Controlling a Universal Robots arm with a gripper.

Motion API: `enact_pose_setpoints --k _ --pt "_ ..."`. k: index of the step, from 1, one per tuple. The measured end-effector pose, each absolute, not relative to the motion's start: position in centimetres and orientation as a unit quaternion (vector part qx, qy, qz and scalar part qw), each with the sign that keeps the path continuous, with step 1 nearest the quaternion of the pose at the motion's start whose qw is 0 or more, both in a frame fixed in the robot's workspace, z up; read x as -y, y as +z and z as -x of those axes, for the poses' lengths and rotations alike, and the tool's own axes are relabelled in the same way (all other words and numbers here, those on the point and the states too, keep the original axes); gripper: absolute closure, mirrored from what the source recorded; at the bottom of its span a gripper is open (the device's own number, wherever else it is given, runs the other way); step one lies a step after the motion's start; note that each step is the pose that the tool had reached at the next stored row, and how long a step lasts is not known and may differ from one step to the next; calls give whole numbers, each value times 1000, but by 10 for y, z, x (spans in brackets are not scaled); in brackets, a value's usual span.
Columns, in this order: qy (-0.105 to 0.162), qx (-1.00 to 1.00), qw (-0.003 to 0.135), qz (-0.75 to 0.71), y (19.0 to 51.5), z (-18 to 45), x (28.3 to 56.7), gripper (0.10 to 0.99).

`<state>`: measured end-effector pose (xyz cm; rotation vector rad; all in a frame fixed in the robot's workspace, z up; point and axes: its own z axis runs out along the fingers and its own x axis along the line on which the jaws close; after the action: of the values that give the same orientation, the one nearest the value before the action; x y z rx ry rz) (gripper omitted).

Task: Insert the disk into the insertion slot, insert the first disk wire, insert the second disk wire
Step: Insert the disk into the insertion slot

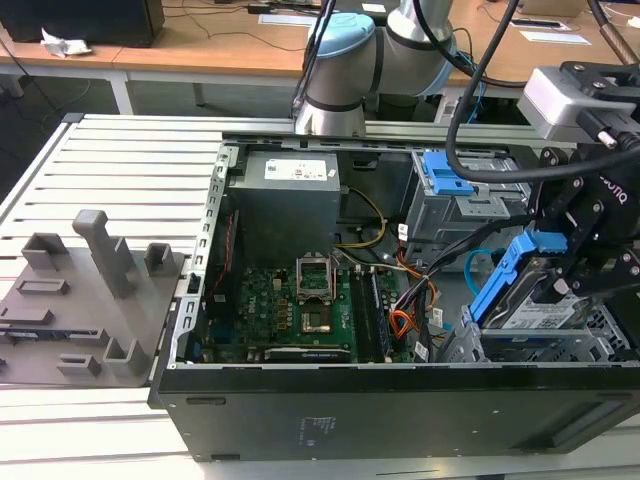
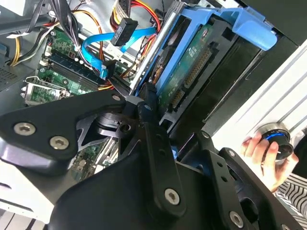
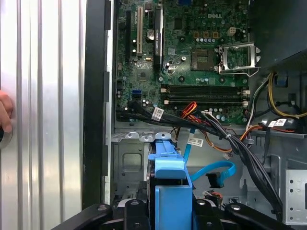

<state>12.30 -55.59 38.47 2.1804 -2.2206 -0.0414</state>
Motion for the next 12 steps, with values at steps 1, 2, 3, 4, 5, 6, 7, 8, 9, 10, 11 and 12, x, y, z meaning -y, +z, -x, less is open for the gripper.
enact_pose_setpoints --k 1,2,3,4,5,6,7,8,9,10,11,12 --pt "-13 713 15 -700 385 -123 556 725" --pt "-13 713 15 -701 385 -123 556 725" --pt "-13 713 15 -701 385 -123 556 714" --pt "-13 713 15 -701 384 -123 556 714" --pt "-13 713 14 -701 384 -123 556 651" --pt "-13 713 14 -700 384 -123 556 651" --pt "-13 713 15 -701 384 -123 556 651" --pt "-13 713 15 -700 384 -123 556 667" --pt "-13 713 15 -700 384 -123 556 667" --pt "-13 713 15 -700 384 -123 556 733" --pt "-13 713 15 -700 384 -123 556 733" --pt "-13 713 15 -700 384 -123 556 796"
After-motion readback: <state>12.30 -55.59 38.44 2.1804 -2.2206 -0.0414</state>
